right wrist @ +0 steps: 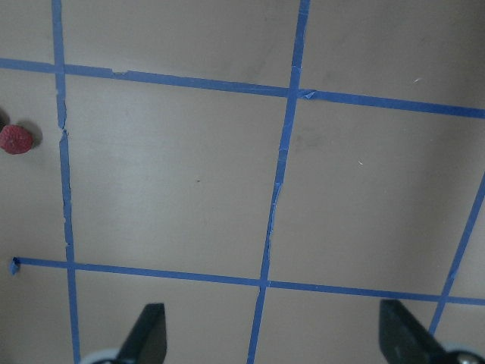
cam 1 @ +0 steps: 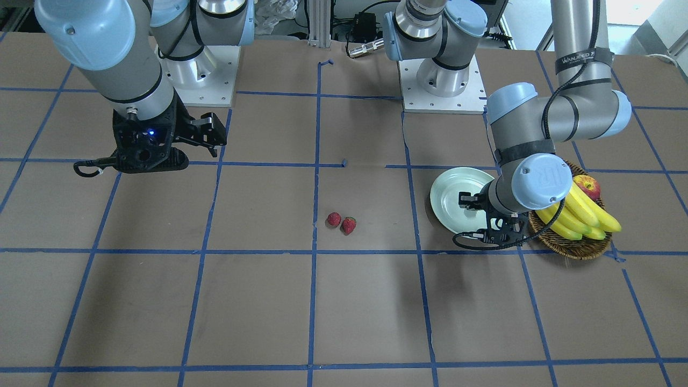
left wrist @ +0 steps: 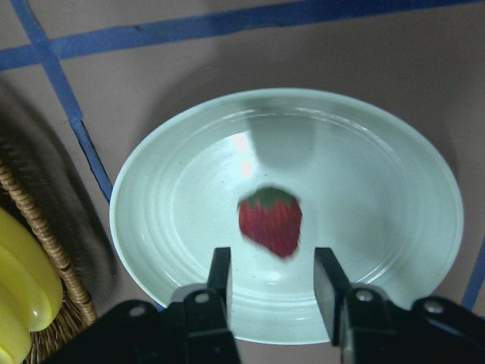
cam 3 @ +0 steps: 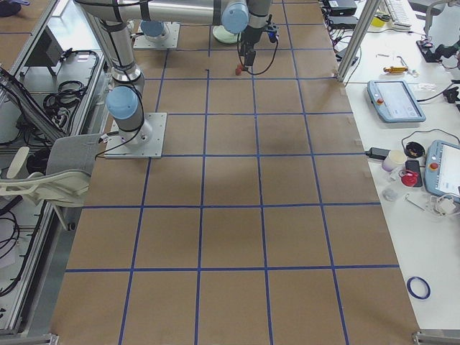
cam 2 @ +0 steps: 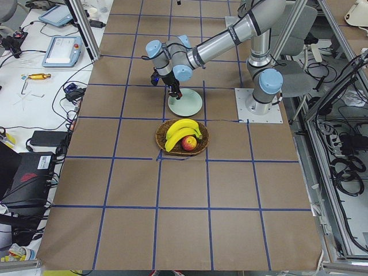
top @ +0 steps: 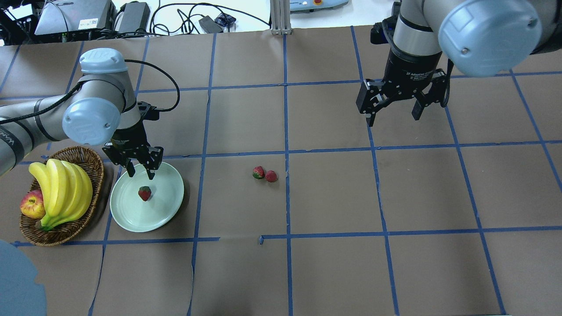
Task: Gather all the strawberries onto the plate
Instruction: 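Carry the strawberry onto the green plate and open the left gripper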
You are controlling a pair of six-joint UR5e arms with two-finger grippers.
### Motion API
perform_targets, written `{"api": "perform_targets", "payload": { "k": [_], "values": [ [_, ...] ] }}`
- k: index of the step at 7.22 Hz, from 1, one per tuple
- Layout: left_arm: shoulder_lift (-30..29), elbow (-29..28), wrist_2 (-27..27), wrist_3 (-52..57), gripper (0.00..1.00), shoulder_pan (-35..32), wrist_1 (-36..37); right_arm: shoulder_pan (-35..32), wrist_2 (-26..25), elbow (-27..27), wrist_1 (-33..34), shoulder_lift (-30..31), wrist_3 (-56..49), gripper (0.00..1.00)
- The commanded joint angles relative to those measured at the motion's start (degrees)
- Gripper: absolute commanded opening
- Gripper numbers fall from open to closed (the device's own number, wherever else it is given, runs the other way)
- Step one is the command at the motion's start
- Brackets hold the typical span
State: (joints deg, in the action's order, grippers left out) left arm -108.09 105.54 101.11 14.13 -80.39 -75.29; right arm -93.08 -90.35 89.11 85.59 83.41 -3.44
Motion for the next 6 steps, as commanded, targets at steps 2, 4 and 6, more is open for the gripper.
{"api": "perform_targets", "payload": {
  "k": [2,4,6],
  "values": [
    [0.60,-0.25,-0.13,0.45,1.00,-0.12,1.37,0.00,0.00,-0.07,0.10,-0.18,-0.08,1.00],
    [0.78,0.01,-0.65,0.37,1.00,-0.47,1.03,0.09,0.00,-0.16,0.10,-0.18,-0.08,1.00],
    [0.87,-0.25,-0.57,-0.41,1.00,-0.39,1.38,0.09,0.00,-0.16,0.10,-0.18,-0.17,1.00]
  ]
}}
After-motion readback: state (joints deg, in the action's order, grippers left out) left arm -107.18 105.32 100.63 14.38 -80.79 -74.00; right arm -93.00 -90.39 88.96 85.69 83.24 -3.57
